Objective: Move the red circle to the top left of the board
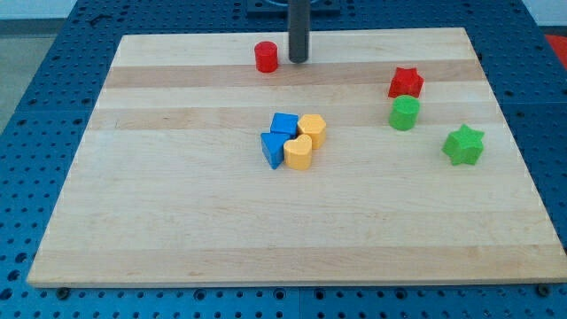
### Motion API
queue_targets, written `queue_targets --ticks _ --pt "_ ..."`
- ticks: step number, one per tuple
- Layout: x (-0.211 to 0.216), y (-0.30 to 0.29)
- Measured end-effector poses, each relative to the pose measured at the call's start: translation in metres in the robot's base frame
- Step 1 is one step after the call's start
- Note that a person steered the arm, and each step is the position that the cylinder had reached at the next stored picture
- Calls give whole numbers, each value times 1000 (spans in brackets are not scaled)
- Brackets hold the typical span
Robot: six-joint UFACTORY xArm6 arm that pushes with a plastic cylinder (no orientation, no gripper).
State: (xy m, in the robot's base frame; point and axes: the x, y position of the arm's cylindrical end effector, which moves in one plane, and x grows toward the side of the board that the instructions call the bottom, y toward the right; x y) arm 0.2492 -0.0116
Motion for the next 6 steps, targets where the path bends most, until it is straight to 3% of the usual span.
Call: queue_targets --ticks 2,4,6 --pt "-2 -72" --pt "8 -18" --pt "30 -102"
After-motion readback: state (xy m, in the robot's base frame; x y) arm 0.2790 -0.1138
